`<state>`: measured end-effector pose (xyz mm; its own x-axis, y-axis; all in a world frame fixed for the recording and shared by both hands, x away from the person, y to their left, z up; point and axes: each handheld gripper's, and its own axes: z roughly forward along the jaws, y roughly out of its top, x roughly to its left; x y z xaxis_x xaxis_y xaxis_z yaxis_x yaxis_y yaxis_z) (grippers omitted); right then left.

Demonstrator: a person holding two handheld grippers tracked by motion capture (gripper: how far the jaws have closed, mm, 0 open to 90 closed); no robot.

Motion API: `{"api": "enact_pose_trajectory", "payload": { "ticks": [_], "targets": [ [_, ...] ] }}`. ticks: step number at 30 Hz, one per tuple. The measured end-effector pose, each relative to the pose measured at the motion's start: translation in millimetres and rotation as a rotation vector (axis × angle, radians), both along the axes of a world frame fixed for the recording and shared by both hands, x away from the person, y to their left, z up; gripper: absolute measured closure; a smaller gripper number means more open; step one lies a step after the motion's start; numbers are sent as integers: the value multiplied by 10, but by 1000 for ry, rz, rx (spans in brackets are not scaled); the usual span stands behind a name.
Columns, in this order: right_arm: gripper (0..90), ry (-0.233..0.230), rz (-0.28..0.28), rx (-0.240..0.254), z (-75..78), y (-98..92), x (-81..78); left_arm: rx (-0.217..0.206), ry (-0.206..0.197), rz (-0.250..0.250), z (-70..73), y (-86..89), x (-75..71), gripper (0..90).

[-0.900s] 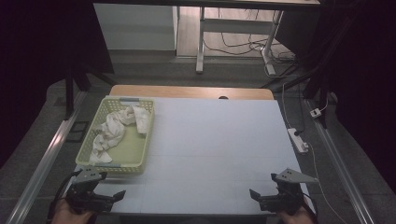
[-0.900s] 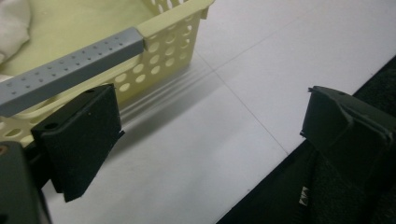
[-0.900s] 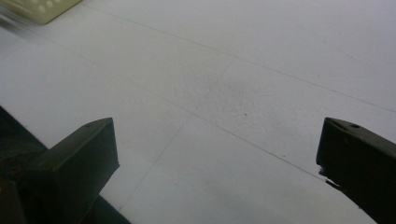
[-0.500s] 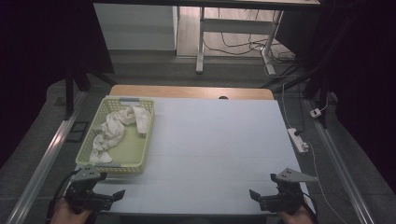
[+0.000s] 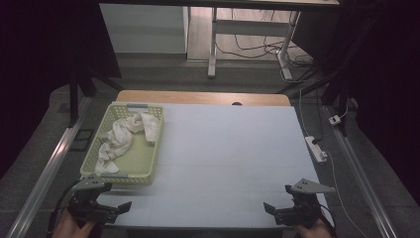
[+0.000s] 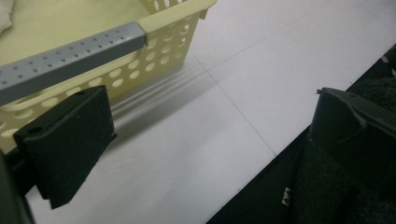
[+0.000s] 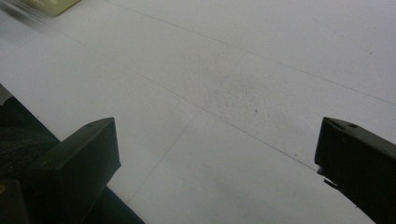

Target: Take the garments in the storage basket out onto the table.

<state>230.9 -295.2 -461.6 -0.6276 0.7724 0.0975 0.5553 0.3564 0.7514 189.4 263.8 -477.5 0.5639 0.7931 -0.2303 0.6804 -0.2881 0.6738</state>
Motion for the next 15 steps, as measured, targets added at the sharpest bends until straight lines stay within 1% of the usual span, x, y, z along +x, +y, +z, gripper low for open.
{"api": "enact_pose_trajectory", "payload": {
  "ticks": [3,7,15],
  "targets": [
    [1,4,2,2,-1,2,3,-2,-13,-8,10,3,-8,0],
    [1,5,5,-3,-3,2,6,6,-23,-1,33,11,-9,0],
    [1,11,5,-7,-5,7,11,-32,-46,-6,94,80,20,0]
  ]
}}
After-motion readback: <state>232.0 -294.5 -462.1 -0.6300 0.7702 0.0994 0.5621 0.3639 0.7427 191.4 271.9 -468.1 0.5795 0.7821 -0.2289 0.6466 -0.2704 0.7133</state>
